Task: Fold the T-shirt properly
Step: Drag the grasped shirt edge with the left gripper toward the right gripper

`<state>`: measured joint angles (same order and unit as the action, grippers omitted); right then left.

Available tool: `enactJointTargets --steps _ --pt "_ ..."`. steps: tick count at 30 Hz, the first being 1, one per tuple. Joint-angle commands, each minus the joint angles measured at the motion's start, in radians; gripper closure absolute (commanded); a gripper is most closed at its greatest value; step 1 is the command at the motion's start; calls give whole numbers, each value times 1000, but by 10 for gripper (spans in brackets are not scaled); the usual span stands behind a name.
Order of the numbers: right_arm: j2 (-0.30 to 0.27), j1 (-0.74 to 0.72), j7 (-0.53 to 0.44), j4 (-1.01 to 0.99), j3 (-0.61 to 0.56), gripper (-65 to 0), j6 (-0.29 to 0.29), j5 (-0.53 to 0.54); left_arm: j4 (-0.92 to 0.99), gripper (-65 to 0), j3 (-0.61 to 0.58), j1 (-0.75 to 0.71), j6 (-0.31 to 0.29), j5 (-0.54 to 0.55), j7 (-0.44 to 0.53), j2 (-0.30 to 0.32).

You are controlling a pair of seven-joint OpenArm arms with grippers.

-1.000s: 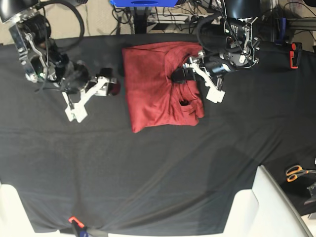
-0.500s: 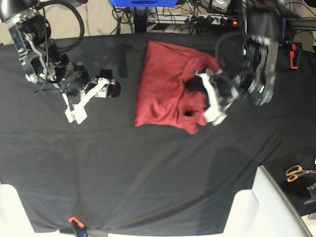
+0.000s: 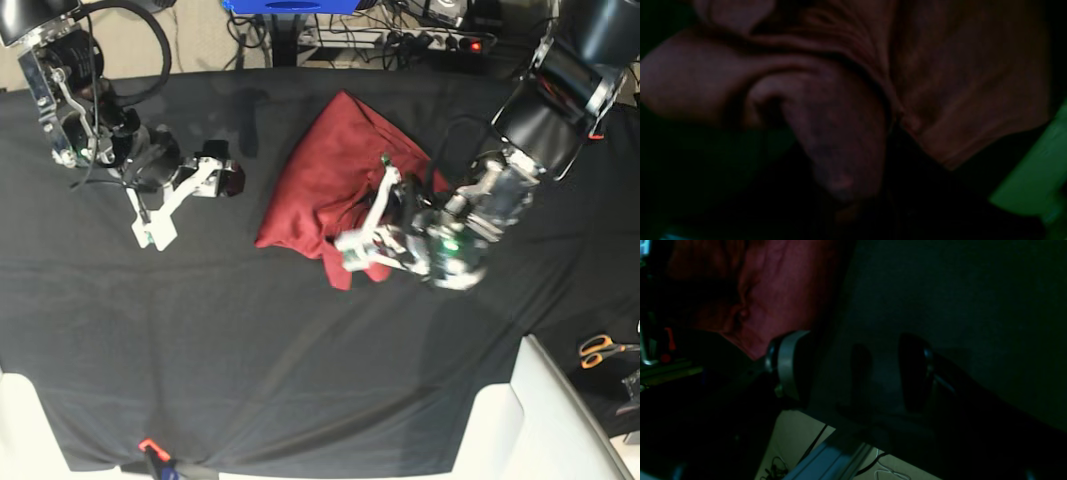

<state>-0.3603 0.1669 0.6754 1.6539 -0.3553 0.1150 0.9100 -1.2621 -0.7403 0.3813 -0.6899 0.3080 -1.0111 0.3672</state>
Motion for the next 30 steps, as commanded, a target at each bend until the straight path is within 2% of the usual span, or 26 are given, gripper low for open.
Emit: enactJointTargets --steps 1,4,8,12,15,19,22,30 --pt "-7 -10 -10 15 5 -363 -5 7 -18 0 -34 49 -8 -31 -1 2" --pt "-9 -11 -10 13 6 -363 -5 7 -23 0 -129 103 -8 -97 1 2" --pt "-4 -8 -9 13 51 -363 -5 7 -26 0 -161 129 -8 -208 10 0" --pt "-3 -7 -4 13 98 -363 -5 10 -60 0 -163 126 -8 -344 114 -26" --pt "-3 -11 -4 13 104 -363 -5 11 -57 0 -164 124 -8 -405 166 -56" --pt "-1 -13 -4 12 118 -363 -5 7 -57 0 -166 129 -8 -425 237 -92" --pt "-1 -13 -6 12 118 -363 -5 8 -32 0 -161 137 -8 -425 245 -124" --pt "-1 -11 -4 12 167 -363 -4 10 227 0 -155 186 -8 -413 249 -230"
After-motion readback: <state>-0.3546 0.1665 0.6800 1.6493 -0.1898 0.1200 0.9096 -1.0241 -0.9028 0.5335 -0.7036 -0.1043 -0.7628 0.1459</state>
